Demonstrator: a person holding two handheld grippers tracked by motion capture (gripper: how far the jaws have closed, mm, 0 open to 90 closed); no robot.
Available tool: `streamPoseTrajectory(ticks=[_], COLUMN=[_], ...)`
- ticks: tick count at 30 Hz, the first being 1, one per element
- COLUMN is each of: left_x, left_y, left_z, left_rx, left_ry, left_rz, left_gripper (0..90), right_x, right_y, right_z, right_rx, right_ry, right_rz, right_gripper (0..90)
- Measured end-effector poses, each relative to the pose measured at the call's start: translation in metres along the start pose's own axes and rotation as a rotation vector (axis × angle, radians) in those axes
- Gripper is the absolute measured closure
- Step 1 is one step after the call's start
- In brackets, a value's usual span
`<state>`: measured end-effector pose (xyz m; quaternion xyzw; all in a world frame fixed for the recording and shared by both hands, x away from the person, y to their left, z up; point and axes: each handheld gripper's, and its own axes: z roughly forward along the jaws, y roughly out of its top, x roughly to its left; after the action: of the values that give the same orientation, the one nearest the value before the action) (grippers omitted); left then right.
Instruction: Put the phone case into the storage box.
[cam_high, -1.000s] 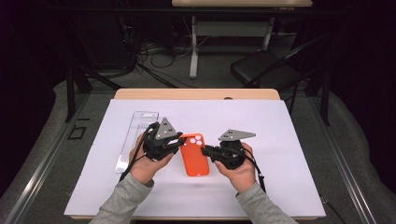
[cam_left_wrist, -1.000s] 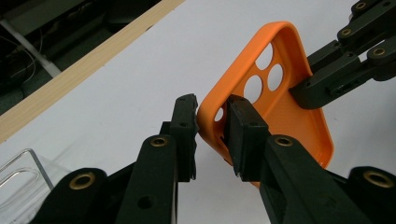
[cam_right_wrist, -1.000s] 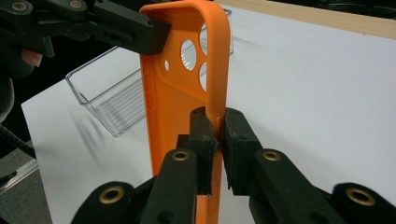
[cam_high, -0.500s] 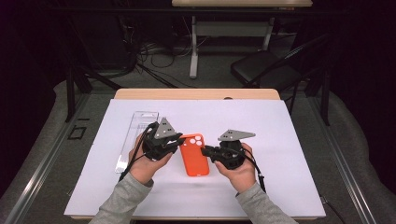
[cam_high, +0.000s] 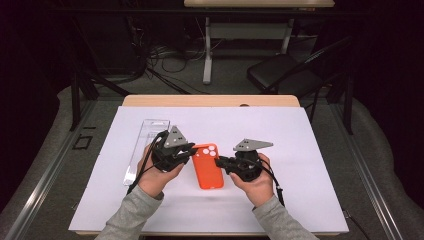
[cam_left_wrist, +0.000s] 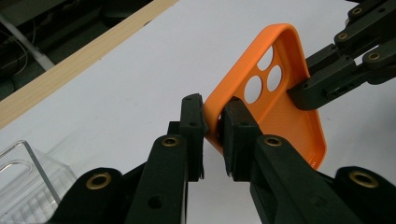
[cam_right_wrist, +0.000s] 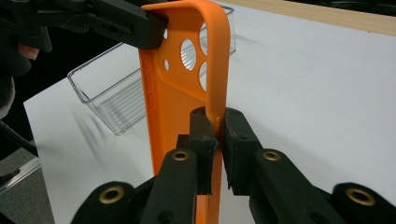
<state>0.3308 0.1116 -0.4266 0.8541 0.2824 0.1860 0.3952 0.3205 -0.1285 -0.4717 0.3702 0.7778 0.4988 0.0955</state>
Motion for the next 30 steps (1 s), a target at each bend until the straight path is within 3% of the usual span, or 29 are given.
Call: streamPoseTrajectory(ticks=[15, 30], left_x=[0.0005, 0.0009], left_y=[-0.0006, -0.0005], left_z=[-0.0009, -0.0018], left_rx=[0.008, 0.007], left_ry=[-0.006, -0.006], left_rz=[-0.032, -0.038], left_gripper=[80.5, 80.8], right_x=[-0.0009, -0.0015], right_y=[-0.0002, -0.0007], right_z=[0.0012, 0.0021], right_rx=[0.007, 0.001], right_ry=[0.016, 0.025], right_rz=[0.013, 0.022], right_gripper=[82.8, 82.0])
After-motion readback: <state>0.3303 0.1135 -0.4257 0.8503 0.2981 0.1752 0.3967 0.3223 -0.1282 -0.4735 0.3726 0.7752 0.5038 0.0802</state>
